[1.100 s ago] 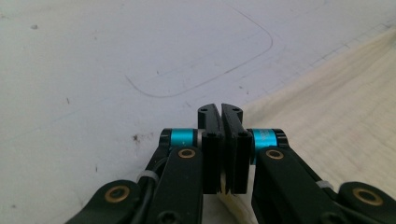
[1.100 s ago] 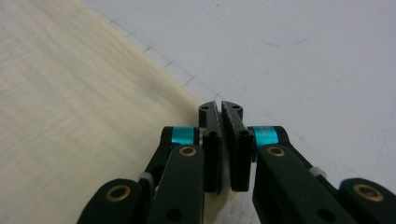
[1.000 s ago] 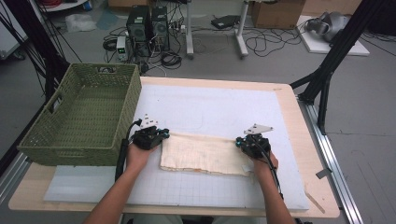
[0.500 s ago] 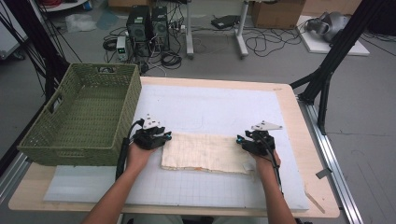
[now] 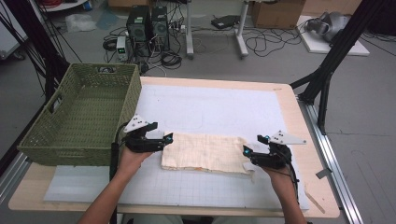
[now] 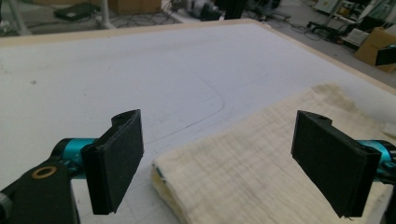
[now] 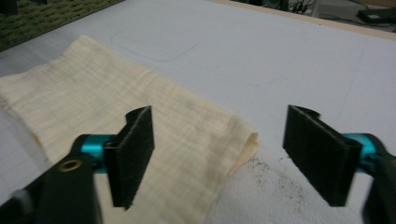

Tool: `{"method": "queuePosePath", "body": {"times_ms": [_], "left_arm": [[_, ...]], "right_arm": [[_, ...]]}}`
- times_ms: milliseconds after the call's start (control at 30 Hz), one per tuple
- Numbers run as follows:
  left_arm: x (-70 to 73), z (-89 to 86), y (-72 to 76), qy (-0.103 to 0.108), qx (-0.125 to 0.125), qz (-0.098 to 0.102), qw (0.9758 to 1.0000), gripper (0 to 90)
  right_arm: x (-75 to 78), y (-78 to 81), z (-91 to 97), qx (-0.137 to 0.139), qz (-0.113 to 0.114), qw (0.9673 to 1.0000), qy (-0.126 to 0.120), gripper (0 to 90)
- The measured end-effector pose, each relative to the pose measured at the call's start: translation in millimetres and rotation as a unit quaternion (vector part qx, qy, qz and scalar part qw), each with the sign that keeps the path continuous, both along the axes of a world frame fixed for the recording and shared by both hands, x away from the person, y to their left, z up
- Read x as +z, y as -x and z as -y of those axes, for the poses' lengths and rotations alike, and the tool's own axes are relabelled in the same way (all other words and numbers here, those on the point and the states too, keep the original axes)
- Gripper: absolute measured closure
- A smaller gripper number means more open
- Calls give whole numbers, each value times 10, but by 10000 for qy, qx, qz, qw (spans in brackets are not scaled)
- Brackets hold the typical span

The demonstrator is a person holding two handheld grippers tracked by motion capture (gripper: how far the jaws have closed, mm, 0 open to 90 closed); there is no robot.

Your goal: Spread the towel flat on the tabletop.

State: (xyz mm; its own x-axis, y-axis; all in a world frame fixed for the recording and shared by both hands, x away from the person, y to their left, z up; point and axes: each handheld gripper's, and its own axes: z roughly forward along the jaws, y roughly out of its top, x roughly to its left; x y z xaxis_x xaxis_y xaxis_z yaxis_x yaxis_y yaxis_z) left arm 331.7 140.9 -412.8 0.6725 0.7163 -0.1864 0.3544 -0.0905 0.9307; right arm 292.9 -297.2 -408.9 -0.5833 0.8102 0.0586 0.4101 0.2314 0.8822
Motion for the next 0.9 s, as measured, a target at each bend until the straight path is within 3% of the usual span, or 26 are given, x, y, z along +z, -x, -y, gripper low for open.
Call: {"method": "queuePosePath", "body": {"times_ms": [133, 300, 467, 733, 900], "left_arm": [[-9, -40, 78, 119, -56, 94, 9999, 174], [-47, -33, 111, 101, -250, 15, 9996, 191], [-48, -11, 147, 77, -251, 75, 9996, 186], [-18, 2, 176, 74, -245, 180, 9995, 185], [-60, 38, 159, 27, -293, 144, 9995, 185]], "right_arm": [[24, 149, 21, 7, 87, 9999, 140, 121], [15, 287, 47, 239, 180, 9990, 347, 120], [2, 300, 48, 284, 165, 9991, 274, 114], [24, 347, 64, 263, 216, 9986, 398, 112], [24, 372, 95, 187, 197, 9990, 364, 112]]}}
